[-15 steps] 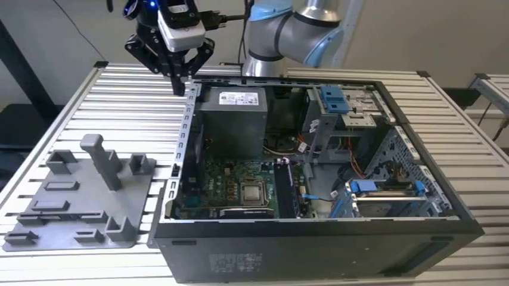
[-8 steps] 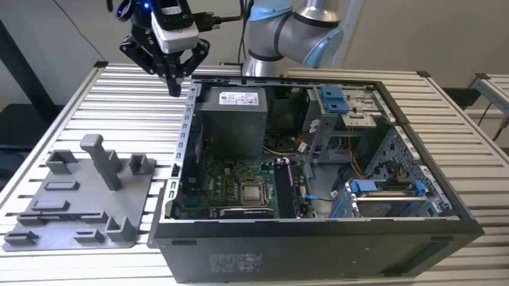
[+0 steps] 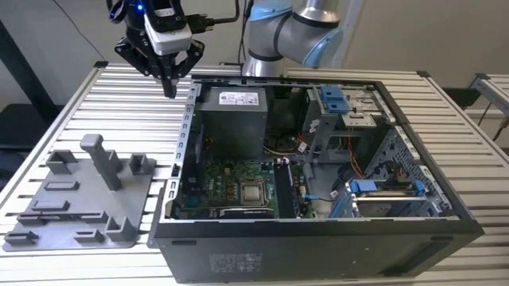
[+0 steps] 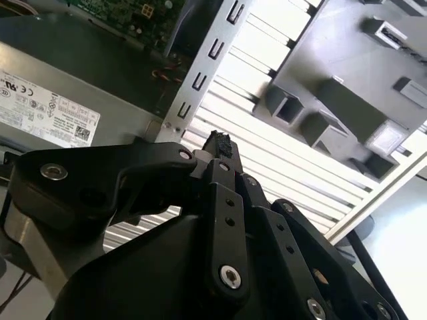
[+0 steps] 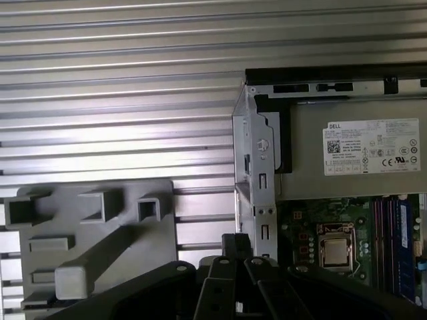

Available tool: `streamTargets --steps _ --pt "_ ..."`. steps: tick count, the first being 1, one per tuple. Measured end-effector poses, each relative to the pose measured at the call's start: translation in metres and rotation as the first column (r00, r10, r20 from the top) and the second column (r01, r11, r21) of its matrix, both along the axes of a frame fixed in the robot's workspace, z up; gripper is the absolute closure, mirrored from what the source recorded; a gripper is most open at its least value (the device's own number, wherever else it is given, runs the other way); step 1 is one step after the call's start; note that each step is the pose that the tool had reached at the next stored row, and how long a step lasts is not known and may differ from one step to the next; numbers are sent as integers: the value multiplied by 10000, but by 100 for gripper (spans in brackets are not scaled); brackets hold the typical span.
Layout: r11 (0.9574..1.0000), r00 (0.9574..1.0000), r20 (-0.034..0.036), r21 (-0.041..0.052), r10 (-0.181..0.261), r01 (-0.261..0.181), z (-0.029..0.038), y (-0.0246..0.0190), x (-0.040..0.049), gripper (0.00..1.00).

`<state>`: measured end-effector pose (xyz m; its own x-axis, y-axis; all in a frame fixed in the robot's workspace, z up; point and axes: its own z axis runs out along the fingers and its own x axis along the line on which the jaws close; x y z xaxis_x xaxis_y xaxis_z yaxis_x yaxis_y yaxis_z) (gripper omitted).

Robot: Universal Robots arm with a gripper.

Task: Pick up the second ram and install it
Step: 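Reach for the second ram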

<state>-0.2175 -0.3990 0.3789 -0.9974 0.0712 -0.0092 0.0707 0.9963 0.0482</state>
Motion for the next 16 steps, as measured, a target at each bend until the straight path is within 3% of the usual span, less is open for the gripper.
streamTargets --steps 16 --pt "10000 10000 -1 0 0 0 -41 0 -240 89"
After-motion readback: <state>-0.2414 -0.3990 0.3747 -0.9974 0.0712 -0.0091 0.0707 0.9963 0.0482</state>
